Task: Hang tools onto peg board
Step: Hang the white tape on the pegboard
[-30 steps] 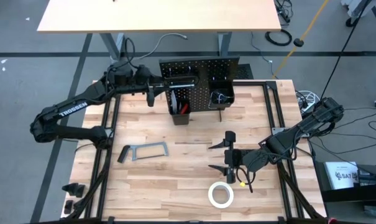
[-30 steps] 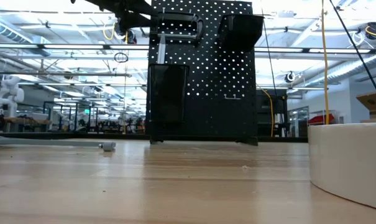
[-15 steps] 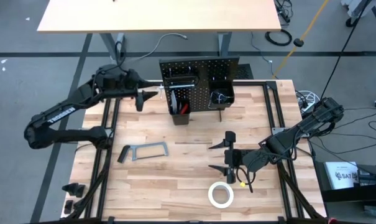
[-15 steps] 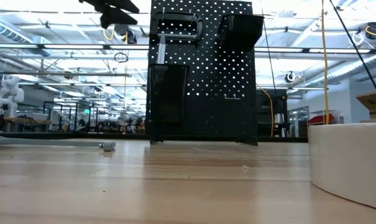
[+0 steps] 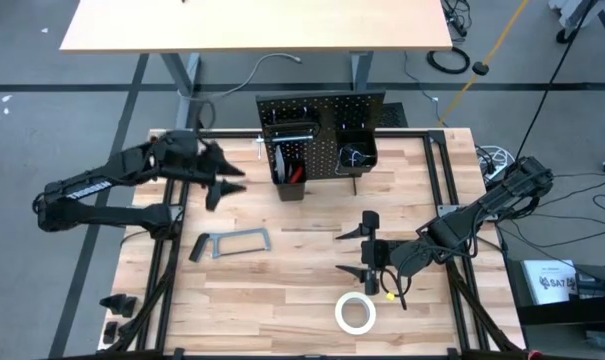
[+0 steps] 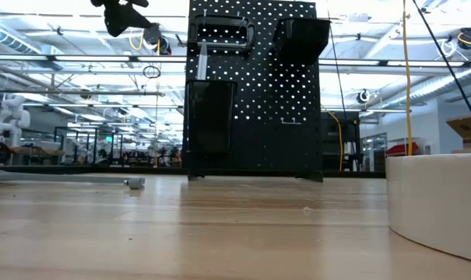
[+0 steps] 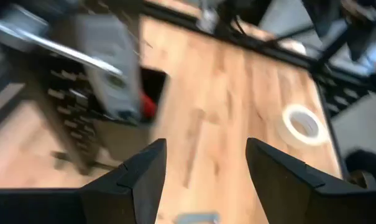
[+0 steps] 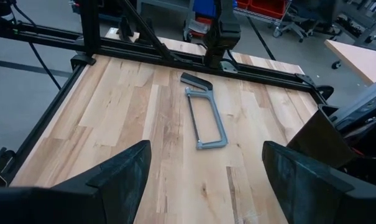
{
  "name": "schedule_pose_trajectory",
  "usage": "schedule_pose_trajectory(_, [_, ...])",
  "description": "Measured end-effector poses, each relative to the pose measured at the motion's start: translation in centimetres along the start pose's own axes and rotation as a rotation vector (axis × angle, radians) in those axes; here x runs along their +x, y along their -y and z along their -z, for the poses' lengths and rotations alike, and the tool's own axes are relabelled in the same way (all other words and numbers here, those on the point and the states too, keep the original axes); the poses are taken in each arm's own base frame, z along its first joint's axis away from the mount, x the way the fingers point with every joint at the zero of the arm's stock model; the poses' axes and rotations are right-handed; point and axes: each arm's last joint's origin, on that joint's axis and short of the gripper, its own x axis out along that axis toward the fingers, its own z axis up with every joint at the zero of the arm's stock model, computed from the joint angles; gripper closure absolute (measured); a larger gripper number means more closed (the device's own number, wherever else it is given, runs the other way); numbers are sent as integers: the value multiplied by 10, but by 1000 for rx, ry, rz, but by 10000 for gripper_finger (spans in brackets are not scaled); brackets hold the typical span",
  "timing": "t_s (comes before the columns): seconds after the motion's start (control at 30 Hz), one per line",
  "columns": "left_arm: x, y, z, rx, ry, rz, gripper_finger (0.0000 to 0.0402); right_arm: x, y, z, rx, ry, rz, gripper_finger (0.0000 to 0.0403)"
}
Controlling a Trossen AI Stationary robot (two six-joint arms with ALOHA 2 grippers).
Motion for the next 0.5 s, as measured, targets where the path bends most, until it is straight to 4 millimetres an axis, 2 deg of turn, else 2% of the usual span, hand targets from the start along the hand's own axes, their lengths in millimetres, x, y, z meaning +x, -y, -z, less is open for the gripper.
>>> schedule_pose_trajectory(0.2, [23,28,19,24,-43,60,178,0,0,3,10,-26,3,101])
schedule_pose_trajectory(0.5, [38,79,50,69,-17,106,178,-1,-1,11,72,-113,-74,101])
